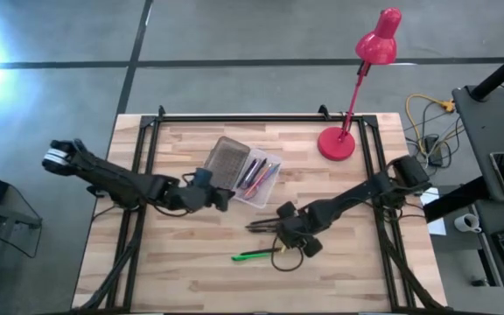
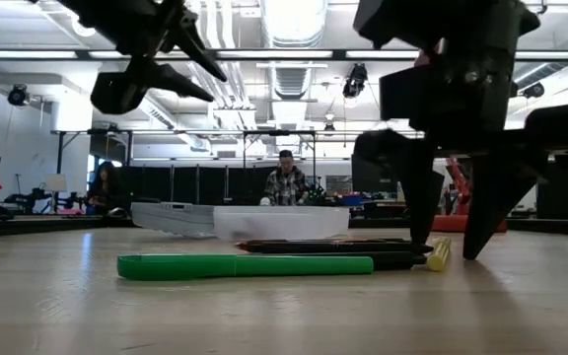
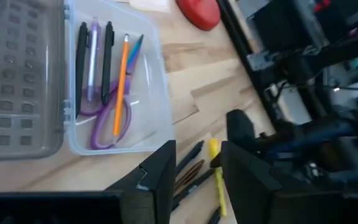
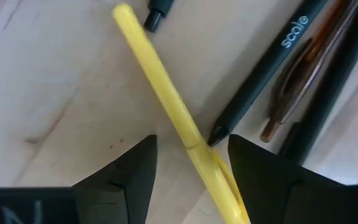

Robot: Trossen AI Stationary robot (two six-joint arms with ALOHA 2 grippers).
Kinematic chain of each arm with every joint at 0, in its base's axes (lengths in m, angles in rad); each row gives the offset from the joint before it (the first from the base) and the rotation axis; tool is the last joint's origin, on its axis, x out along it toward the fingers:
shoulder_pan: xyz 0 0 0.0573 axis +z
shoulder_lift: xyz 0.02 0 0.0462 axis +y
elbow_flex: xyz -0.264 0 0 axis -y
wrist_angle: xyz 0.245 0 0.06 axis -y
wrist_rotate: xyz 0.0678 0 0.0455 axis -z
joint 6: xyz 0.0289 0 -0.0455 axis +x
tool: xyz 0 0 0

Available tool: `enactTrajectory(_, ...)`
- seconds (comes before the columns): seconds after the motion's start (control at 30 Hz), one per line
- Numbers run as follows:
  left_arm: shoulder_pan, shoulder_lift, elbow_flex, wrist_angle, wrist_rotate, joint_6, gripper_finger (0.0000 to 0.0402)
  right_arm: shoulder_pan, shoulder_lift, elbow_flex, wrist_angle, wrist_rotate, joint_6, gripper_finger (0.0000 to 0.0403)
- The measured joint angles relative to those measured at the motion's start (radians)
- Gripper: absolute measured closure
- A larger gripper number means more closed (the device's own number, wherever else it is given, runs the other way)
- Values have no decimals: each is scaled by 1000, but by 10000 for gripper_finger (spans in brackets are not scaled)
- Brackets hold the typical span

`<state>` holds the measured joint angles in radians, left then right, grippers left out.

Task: Pick & place school supplies into a supply box
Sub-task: Put the yellow pen into the supply box

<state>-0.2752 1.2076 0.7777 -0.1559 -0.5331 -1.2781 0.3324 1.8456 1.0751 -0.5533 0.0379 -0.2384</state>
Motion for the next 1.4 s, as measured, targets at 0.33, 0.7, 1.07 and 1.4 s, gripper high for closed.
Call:
enactTrajectory(0.33, -13, -18, -54, 89, 0, -25, 290, -16, 25, 2, -33, -64, 27, 254)
enactTrajectory(0.7, -13, -17, -42, 62, 0, 11, 291, -15, -26, -5, -114, -68, 210, 374)
enactTrajectory(1.07, -13, -17, -46, 13, 3, 23, 291, -39, -239, 21, -210, 169, 87, 381)
enactTrajectory(1.4, -51, -17, -47, -22, 3, -71, 291, -259, -98, 191, -199, 315, -491, 380)
